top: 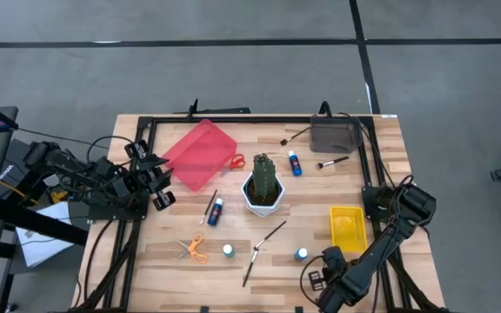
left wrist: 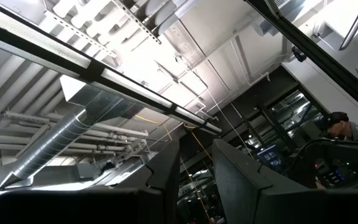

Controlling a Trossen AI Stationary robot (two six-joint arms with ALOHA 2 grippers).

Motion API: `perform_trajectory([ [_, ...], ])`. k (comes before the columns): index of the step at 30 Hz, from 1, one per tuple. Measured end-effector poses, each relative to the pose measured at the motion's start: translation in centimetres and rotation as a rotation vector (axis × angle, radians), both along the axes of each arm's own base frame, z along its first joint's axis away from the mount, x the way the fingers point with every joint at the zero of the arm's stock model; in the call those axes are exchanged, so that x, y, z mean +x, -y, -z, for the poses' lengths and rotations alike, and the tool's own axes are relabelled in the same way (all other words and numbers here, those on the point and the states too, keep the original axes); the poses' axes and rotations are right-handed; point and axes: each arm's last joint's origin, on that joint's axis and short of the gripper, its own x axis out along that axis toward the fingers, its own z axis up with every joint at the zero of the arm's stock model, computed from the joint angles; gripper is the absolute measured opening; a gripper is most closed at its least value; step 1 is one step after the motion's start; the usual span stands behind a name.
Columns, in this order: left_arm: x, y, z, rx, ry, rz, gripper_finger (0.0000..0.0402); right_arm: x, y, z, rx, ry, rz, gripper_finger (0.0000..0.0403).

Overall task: Pick & Place Paint Supplies
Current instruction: Put the orange scissors into the pink bin

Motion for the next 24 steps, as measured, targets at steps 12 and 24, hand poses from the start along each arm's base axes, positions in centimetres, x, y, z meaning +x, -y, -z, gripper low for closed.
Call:
perform_trajectory([
  [12,0.01,0.00,0.01,0.000,-0.001,0.000,0.0088,-0.22,-0.40,0.73,-0.008,-0.011,-0.012,0.0086],
  [24,0.01,0.00,0.01,0.000,-0.001,0.000,0.0088,-0.20,-0.41,0.79,-0.007,-0.014,-0.011,0.0074],
])
